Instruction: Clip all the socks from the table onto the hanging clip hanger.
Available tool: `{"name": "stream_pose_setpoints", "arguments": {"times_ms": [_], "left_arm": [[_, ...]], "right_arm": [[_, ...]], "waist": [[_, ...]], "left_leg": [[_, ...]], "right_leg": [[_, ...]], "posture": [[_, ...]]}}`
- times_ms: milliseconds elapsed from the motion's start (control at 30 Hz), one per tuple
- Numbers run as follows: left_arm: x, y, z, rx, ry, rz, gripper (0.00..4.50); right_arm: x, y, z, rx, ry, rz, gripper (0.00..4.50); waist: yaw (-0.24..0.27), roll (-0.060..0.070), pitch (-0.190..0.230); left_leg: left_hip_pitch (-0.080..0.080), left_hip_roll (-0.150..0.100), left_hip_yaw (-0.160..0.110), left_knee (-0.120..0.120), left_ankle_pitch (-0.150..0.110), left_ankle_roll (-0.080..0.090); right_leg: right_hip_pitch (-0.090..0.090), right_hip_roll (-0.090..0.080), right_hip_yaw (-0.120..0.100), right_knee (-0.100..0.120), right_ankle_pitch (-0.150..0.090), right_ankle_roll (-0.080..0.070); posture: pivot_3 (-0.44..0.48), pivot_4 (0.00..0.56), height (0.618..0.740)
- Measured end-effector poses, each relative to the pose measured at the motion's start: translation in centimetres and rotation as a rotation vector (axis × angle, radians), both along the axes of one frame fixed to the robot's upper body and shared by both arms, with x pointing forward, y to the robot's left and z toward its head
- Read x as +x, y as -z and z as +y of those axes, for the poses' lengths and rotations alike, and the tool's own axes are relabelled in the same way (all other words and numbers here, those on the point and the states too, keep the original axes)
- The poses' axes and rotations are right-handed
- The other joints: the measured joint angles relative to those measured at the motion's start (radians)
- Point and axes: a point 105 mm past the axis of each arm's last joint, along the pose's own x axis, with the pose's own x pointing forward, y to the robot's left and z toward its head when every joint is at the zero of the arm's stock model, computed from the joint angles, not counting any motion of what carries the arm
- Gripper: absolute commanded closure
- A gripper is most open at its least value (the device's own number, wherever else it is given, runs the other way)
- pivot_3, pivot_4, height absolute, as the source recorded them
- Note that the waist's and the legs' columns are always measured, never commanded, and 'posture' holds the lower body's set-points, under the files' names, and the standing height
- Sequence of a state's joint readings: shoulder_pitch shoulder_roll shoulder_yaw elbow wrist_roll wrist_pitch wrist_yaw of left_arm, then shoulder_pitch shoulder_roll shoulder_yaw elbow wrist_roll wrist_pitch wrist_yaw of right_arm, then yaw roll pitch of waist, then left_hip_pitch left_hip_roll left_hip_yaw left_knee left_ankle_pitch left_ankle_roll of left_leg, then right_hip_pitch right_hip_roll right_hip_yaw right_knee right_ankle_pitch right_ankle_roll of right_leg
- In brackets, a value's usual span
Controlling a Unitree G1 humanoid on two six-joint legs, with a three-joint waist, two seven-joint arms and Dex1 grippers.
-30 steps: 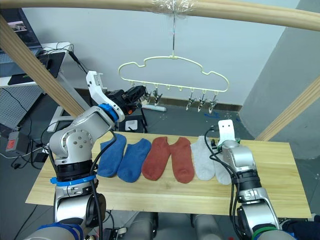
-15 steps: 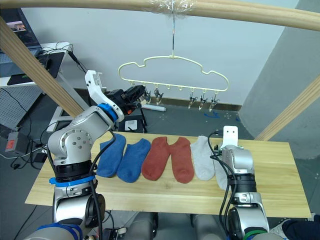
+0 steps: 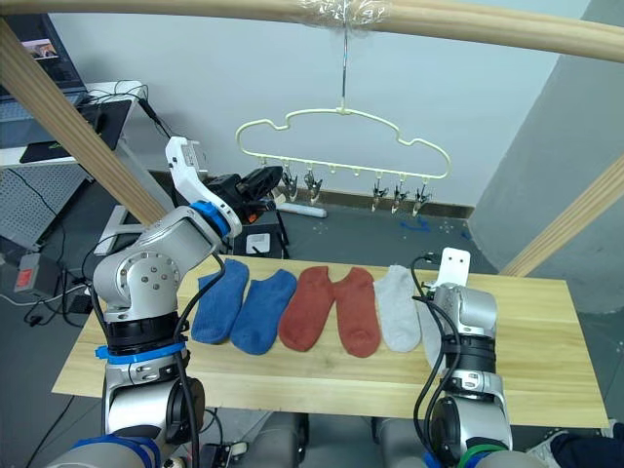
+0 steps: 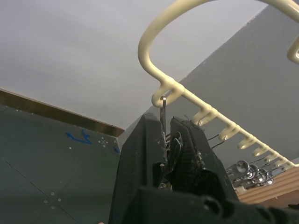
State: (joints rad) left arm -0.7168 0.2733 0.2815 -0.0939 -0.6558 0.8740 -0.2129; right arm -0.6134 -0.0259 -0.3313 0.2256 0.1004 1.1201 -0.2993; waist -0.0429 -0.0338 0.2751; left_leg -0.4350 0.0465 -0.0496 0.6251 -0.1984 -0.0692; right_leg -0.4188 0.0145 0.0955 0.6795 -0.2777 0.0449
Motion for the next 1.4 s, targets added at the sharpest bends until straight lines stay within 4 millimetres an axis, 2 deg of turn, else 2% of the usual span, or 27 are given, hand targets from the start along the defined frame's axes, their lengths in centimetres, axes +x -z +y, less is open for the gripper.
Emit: {"name": "stream_pose_setpoints", "arguments": {"times_ms": [233,467,667,900,967,1133,1400], "left_arm": [[0.0,0.2,0.1,-0.024,0.025,0.020,4.28],[0.2,-0.6,1.1,-0.101,0.024,0.031,4.28],[0.2,-0.7,1.0,-0.136,0.053,0.053,4.28],[0.0,-1.0,0.9,-0.176,0.081,0.081,4.28],[0.1,-0.9,1.0,-0.196,0.084,0.099,4.28],[0.1,-0.9,1.0,-0.204,0.096,0.114,4.28],[-0.1,-0.7,1.3,-0.183,0.098,0.135,4.28]], "right_arm": [[-0.1,0.0,0.1,-0.010,-0.032,0.002,3.65],[-0.9,-0.6,1.5,-0.048,-0.224,0.031,3.65],[-1.5,-4.9,3.4,-0.078,-0.443,-0.057,3.65],[-2.3,-11.3,6.6,-0.140,-0.711,-0.189,3.65],[-2.6,-12.5,7.7,-0.128,-0.768,-0.213,3.65],[-3.6,-14.3,11.9,-0.016,-0.925,-0.271,3.65],[-3.5,-15.0,15.9,0.083,-1.000,-0.311,3.65]], "waist": [[-0.003,0.000,0.000],[-0.009,0.000,0.003],[-0.014,0.002,0.010],[-0.015,0.002,0.015],[-0.015,0.002,0.015],[-0.015,0.002,0.015],[-0.014,0.002,0.015]], "left_leg": [[0.000,0.000,0.000,0.000,0.000,0.000],[0.000,0.000,0.000,-0.001,0.000,0.000],[-0.001,0.000,0.000,-0.002,0.000,0.000],[-0.001,0.000,0.000,-0.002,0.000,-0.001],[-0.001,0.000,0.000,-0.002,-0.001,-0.001],[-0.001,0.000,0.000,-0.002,-0.001,-0.002],[-0.001,0.000,0.000,-0.001,-0.001,-0.003]], "right_leg": [[0.000,0.000,0.000,0.000,-0.002,0.003],[-0.001,0.000,0.000,0.000,-0.002,0.003],[-0.002,0.000,0.000,0.000,-0.002,0.004],[-0.002,0.000,0.000,0.000,-0.002,0.004],[-0.002,0.000,0.000,0.000,-0.002,0.004],[-0.002,0.000,0.000,0.000,-0.002,0.004],[-0.003,0.000,0.000,0.000,-0.002,0.003]], "posture": [[0.003,0.288,0.740],[-0.007,0.289,0.740],[-0.019,0.294,0.740],[-0.033,0.295,0.740],[-0.033,0.293,0.740],[-0.031,0.288,0.740],[-0.007,0.282,0.740]]}}
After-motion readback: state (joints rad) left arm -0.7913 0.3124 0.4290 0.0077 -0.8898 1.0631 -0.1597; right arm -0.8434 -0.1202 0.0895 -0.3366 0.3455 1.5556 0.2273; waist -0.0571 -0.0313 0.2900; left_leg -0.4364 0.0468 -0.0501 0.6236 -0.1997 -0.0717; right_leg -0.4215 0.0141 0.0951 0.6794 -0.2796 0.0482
